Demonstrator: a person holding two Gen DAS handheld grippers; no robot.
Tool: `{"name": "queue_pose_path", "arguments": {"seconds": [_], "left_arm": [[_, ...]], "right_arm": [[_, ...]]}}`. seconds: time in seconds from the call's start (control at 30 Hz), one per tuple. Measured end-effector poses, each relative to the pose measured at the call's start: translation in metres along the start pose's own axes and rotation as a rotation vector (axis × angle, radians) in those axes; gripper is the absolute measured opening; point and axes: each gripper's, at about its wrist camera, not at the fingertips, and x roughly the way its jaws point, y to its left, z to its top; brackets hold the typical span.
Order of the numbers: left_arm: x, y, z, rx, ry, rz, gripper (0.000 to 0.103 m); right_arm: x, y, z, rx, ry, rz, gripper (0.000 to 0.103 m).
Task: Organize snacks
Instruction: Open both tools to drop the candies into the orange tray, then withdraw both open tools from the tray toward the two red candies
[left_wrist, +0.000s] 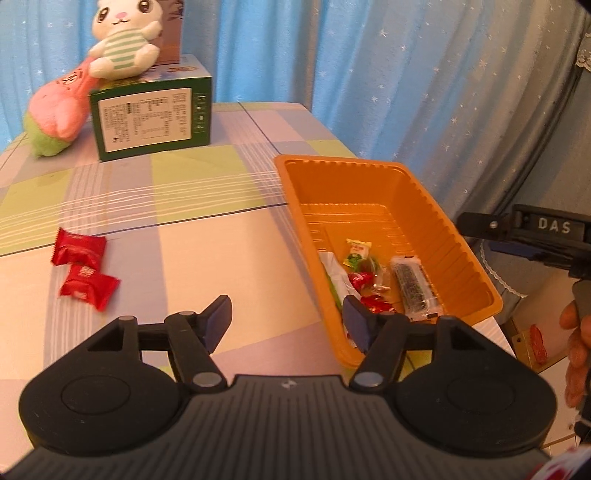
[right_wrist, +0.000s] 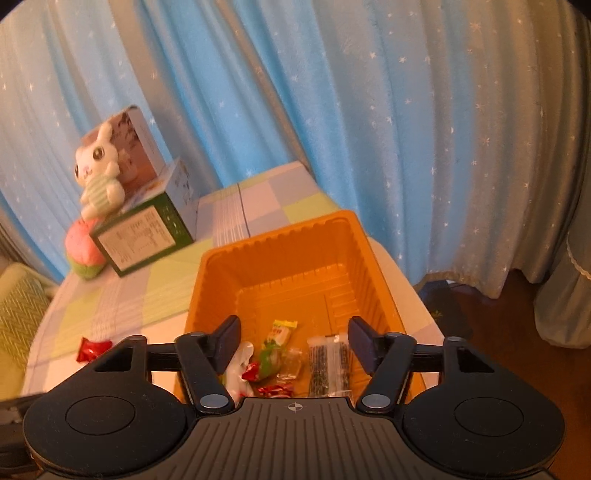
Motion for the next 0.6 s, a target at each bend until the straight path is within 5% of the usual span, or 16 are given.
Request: {"name": "queue_pose_path", "arguments": {"seconds": [0.6], "left_arm": [[-0.094, 0.040, -0.031, -0.091, -0.072, 0.071, 0.074]], "right_arm": [[-0.058, 0.049, -0.040, -0.028, 0.019, 0.044, 0.064]]}}
